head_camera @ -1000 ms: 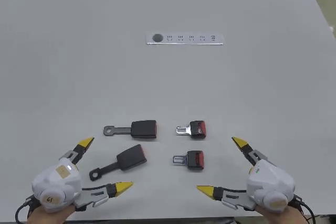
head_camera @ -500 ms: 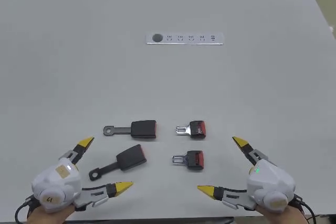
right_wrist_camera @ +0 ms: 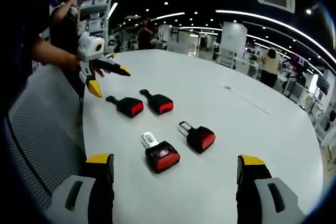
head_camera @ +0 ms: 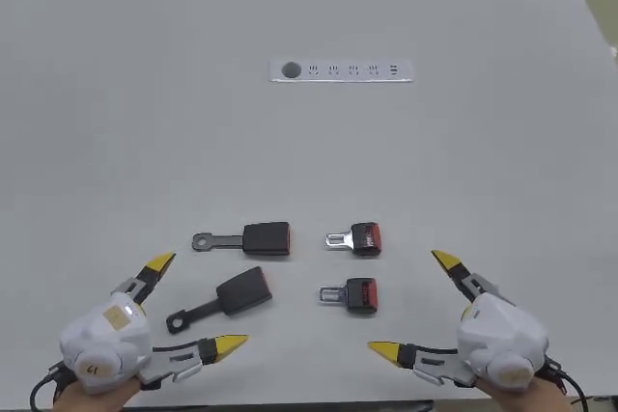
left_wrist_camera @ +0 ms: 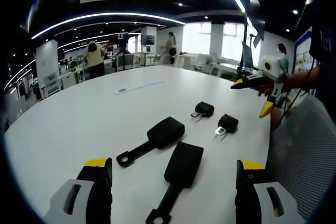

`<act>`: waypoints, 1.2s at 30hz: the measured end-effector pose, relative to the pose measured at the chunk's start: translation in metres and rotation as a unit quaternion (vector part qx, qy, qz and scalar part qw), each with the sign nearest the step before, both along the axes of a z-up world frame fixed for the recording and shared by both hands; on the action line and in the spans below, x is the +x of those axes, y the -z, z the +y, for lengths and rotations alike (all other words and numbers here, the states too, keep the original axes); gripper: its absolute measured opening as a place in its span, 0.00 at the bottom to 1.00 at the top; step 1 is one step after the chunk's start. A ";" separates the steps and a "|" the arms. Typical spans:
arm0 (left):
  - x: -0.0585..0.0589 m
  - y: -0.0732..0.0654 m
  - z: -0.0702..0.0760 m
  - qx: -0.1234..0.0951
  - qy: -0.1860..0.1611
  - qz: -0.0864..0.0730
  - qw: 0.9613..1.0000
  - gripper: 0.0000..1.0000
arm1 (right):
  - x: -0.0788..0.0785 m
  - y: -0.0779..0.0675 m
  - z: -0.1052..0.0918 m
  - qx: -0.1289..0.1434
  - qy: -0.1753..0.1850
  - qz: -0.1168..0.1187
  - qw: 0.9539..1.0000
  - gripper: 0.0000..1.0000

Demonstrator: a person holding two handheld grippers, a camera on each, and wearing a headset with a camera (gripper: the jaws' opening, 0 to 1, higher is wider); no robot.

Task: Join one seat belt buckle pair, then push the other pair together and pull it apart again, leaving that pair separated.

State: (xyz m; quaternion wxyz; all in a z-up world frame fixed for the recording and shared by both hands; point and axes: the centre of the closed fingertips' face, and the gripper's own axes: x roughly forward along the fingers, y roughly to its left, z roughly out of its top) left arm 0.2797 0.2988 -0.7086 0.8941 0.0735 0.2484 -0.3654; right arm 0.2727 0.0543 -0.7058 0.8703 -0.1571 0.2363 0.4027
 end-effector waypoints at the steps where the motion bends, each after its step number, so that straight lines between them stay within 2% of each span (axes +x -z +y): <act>1: 0.000 0.000 0.000 0.000 0.000 -0.001 1.000 1.00 | 0.000 0.000 0.000 0.000 0.000 0.000 1.000 0.99; 10: 0.000 0.000 0.002 0.006 -0.001 -0.001 1.000 1.00 | 0.002 -0.001 0.000 0.000 -0.004 -0.002 1.000 0.99; 18: -0.001 -0.003 0.004 0.021 0.014 0.001 1.000 0.99 | -0.001 -0.001 -0.001 -0.009 -0.019 0.006 1.000 0.99; 21: -0.002 -0.001 0.007 0.034 0.025 0.006 0.999 0.97 | -0.001 -0.002 -0.002 -0.017 -0.025 0.006 1.000 0.99; 27: 0.000 -0.004 0.007 0.043 0.043 0.011 0.998 0.92 | -0.002 0.000 -0.003 -0.037 -0.050 0.014 0.998 0.98; 32: 0.004 -0.003 0.004 0.051 0.061 0.016 0.997 0.87 | -0.001 0.001 -0.002 -0.044 -0.069 0.022 0.996 0.94; 36: 0.004 -0.001 0.000 0.057 0.083 0.023 0.995 0.80 | 0.000 0.001 -0.001 -0.051 -0.083 0.025 0.995 0.90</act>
